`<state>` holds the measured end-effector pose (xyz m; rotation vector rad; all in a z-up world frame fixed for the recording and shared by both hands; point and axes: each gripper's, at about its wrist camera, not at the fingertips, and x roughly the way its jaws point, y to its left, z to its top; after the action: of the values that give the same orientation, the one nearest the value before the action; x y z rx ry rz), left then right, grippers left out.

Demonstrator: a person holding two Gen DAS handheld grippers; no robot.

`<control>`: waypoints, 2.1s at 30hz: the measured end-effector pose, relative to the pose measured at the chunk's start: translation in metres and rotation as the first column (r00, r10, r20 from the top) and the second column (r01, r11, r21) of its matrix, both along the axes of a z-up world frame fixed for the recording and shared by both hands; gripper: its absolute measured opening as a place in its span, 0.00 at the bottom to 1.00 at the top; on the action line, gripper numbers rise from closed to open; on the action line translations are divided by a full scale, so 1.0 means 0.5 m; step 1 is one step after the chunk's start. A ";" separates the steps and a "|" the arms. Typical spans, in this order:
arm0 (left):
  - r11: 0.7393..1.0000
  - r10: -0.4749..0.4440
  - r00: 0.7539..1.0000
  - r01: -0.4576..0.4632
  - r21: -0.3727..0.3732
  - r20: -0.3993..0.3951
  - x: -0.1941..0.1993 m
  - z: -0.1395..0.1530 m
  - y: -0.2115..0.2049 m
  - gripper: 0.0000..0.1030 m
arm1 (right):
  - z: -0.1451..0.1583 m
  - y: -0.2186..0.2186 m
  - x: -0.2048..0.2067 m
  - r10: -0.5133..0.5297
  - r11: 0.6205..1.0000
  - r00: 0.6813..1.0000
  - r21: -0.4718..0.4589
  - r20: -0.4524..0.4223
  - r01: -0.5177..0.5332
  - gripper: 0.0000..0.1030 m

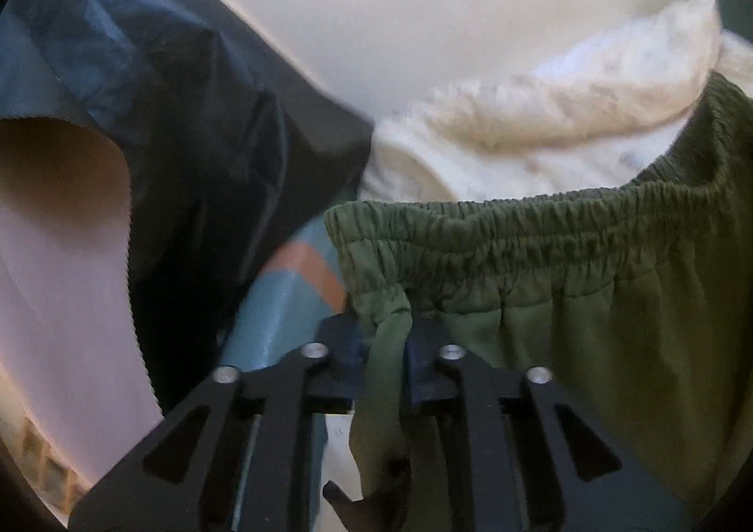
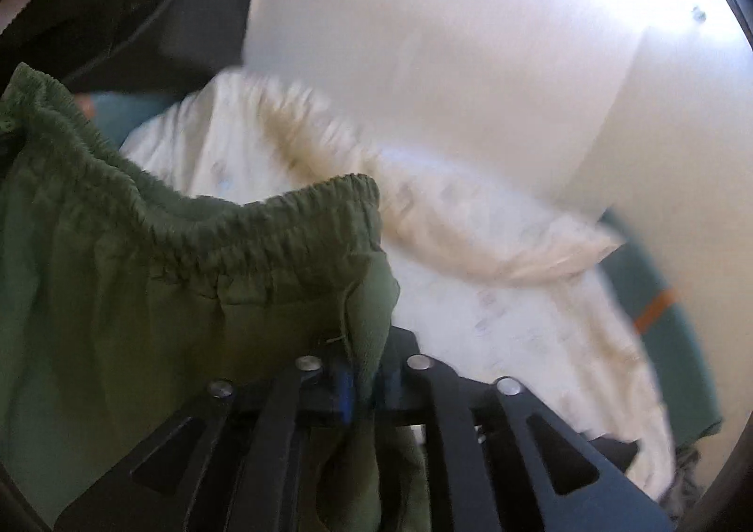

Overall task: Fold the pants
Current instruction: 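Lift the waistband with both tools and lay the pants flat lengthwise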

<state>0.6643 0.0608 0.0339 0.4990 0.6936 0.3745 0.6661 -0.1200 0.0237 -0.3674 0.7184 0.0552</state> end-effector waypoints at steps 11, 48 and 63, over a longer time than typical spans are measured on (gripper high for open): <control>0.904 -0.001 0.983 -0.078 -0.420 -0.185 -0.036 -0.113 0.066 0.90 | -0.062 -0.081 -0.036 -0.025 0.999 0.996 0.037 -0.083 0.028 0.86; 0.760 -0.082 0.994 0.018 -0.649 -0.068 -0.983 0.070 -0.007 0.90 | 0.115 -0.167 -0.988 -0.006 0.886 0.994 0.461 -0.107 0.055 0.86; 0.773 -0.107 0.994 0.061 -0.631 -0.036 -1.287 0.064 -0.011 0.90 | 0.073 -0.170 -1.257 0.069 0.816 0.993 0.579 -0.095 -0.001 0.86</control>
<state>0.0209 0.0554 0.0658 -0.1036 0.8130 0.0206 0.0374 -0.2053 0.0603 0.2140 0.7680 0.3267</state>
